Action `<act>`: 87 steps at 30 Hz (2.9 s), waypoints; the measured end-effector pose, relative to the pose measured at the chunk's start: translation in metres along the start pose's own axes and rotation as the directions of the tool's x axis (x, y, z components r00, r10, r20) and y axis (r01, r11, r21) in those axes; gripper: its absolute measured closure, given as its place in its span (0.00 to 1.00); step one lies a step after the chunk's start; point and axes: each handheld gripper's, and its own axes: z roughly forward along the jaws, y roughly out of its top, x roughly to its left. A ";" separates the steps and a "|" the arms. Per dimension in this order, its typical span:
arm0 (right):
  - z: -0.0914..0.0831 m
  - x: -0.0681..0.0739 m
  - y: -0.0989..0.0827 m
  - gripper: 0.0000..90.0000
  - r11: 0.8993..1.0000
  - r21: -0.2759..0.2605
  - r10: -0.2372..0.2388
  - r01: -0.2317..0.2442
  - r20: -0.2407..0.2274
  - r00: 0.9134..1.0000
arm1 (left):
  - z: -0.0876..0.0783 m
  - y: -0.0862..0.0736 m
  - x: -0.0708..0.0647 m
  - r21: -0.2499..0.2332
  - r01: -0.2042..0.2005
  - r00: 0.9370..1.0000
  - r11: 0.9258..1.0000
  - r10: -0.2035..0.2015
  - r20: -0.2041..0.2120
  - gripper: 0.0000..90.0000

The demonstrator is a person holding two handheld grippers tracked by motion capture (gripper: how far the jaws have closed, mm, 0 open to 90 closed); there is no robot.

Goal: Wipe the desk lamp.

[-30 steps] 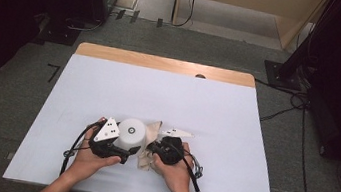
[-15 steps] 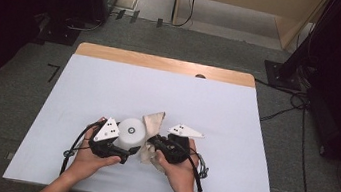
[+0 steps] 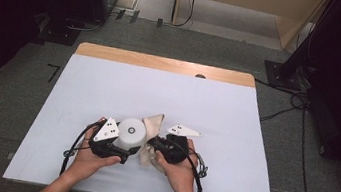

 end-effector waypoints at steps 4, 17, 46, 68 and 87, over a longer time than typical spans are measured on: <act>0.014 -0.007 -0.009 0.92 0.998 0.061 0.023 -0.024 0.019 1.000 | 0.000 0.000 0.000 -0.001 -0.001 1.000 1.000 0.001 0.000 0.09; 0.020 -0.012 -0.013 0.92 0.994 0.099 0.046 -0.048 0.023 0.999 | 0.000 0.000 0.000 -0.002 0.001 1.000 1.000 -0.001 0.002 0.09; 0.018 -0.014 -0.012 0.92 0.995 0.094 0.039 -0.043 0.036 0.999 | -0.001 0.002 -0.025 -0.009 0.135 0.968 0.991 -0.134 -0.212 0.09; 0.013 -0.007 -0.010 0.92 0.996 0.079 0.028 -0.030 0.021 0.999 | -0.004 -0.004 0.005 -0.042 -0.001 0.999 0.999 0.002 0.040 0.09; -0.027 0.019 0.017 0.93 0.993 -0.104 -0.061 0.061 0.010 0.998 | -0.004 -0.004 0.002 -0.030 -0.027 0.999 0.999 0.028 0.037 0.09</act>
